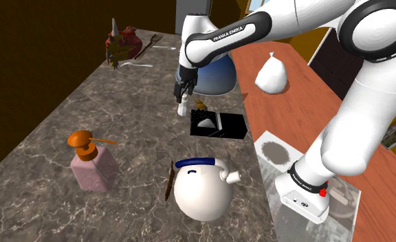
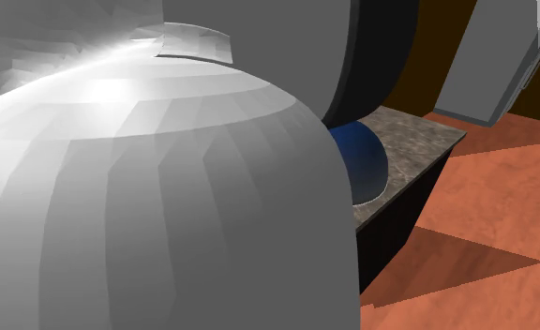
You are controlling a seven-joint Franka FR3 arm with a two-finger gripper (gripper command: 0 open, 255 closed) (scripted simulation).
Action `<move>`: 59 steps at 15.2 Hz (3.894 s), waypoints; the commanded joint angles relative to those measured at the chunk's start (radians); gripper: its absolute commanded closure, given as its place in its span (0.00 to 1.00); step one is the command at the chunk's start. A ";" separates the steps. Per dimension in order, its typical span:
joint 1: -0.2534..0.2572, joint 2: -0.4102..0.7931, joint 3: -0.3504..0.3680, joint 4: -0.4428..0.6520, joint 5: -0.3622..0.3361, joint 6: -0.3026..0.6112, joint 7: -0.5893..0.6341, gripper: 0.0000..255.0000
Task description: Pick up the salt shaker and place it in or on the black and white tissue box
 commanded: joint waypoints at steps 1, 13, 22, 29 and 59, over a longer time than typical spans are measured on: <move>0.000 0.000 0.000 -0.001 0.000 0.002 0.000 0.00; 0.000 0.001 0.000 -0.001 0.000 0.002 0.000 1.00; -0.002 -0.046 0.000 0.050 0.001 -0.096 0.004 1.00; -0.003 -0.077 0.000 0.107 0.001 -0.183 0.008 1.00; -0.023 -0.590 -0.033 -0.137 0.035 -0.455 -0.037 1.00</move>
